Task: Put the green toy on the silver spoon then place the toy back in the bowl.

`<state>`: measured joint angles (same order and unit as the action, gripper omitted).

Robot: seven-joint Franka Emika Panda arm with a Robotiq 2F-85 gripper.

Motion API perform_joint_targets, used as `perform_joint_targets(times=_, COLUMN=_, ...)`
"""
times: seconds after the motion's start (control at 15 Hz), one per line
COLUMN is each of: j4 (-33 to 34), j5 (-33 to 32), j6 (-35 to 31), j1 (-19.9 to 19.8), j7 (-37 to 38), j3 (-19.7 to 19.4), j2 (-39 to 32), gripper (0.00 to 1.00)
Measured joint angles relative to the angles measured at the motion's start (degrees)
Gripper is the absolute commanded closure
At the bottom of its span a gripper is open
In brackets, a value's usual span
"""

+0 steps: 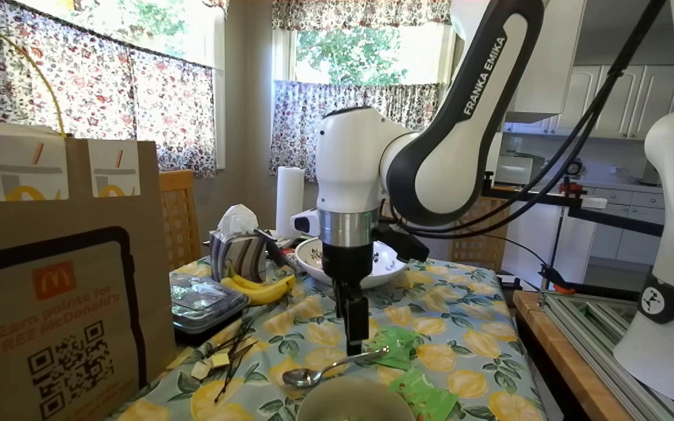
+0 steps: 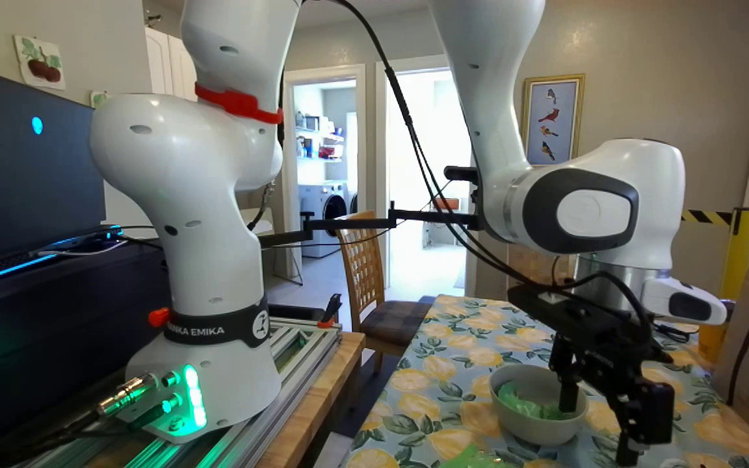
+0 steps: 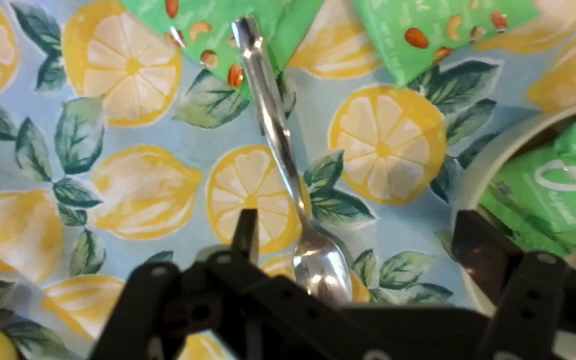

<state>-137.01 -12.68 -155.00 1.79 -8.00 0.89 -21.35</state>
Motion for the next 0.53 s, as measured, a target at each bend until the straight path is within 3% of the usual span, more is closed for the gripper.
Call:
perform_joint_targets(times=0.27, j4=-1.7, j5=6.1, j6=4.1, j1=0.3, j7=2.1, j3=2.8, j2=5.9, gripper=0.0)
perform_joint_targets(times=0.53, j4=-1.9, j5=8.1, j6=5.4, j1=1.6, j7=4.4, j3=4.0, j2=8.8, gripper=0.0)
